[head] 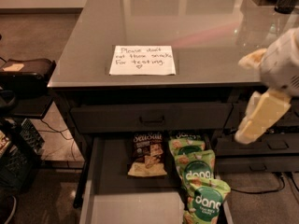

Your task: Pick brown chip bag from middle drawer and place on counter

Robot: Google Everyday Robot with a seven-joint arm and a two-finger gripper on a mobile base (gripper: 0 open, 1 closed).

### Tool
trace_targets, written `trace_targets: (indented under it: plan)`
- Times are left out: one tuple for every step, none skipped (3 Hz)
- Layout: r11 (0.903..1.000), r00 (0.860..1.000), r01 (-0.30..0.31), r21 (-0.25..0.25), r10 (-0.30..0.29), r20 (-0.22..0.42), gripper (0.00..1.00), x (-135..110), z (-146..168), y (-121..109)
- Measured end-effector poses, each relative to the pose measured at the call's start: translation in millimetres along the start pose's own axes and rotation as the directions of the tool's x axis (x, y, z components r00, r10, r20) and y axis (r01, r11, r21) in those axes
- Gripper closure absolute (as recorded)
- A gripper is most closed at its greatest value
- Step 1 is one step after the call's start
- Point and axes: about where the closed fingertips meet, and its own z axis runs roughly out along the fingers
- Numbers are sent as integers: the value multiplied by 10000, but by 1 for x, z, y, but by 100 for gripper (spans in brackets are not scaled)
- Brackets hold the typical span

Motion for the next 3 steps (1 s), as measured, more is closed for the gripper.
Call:
trace_targets:
  plan:
    - [9986, 9924, -146, -505, 207, 1215, 0, -6, 66, 22]
    - [9948, 9721, -374, -951, 583, 2274, 0, -8, 141, 42]
    - [9952, 9711, -374, -905, 575, 2317, 0, -7, 150, 41]
